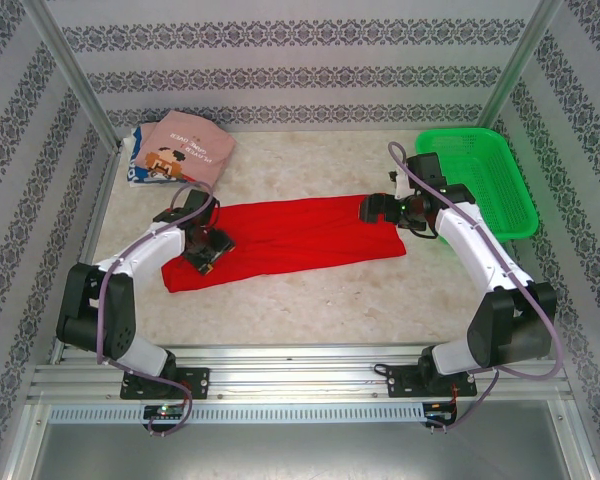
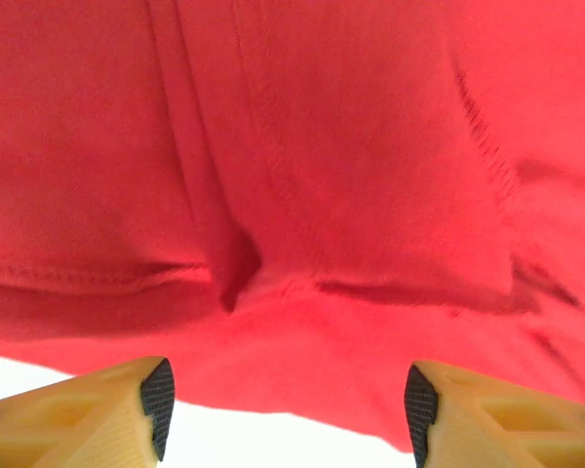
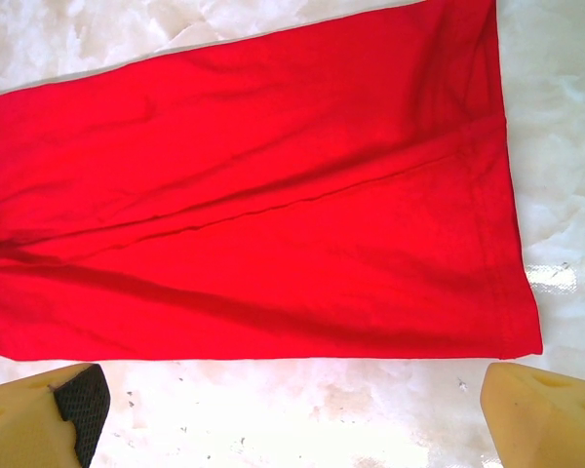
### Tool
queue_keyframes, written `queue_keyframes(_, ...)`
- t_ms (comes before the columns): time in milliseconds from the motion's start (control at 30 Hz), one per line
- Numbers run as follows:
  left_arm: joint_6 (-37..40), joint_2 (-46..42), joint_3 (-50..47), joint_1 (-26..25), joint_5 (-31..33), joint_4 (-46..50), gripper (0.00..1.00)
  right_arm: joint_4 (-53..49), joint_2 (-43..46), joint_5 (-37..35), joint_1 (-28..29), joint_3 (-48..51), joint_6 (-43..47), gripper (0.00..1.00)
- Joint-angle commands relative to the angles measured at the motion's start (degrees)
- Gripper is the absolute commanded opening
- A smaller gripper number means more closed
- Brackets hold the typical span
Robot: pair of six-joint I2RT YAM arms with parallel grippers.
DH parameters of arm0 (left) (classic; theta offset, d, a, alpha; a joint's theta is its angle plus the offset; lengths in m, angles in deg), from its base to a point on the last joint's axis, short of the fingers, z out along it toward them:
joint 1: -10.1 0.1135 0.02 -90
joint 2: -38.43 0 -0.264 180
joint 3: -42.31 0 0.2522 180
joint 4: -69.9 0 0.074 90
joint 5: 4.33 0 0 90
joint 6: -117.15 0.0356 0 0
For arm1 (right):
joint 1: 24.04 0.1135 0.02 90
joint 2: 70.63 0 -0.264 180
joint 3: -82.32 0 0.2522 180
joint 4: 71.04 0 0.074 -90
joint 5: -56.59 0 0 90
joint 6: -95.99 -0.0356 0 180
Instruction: Fold and stack the t-shirts
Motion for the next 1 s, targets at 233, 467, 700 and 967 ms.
queue_keyframes(233,-8.57,4.21,-1.7,3.0,1.37,-7.22,0.58,-0.44,1.45,1.42,0.25,-0.41,2.37,0.98)
queue_keyframes(467,-8.67,6.74,-0.32,3.34,1.27,-7.9,0.34,0.0,1.54,1.69,-0.2,0.43,2.28,0.98)
queue_keyframes(700,-5.57,6.93,3.3,3.9,0.93,-5.51,0.24,0.3,1.54,1.88,-0.51,0.74,2.28,0.98)
queue_keyframes(967,-5.53,7.72,3.49,4.12,0.04,-6.85,0.23,0.71,0.92,2.13,-0.69,1.09,2.03,0.98)
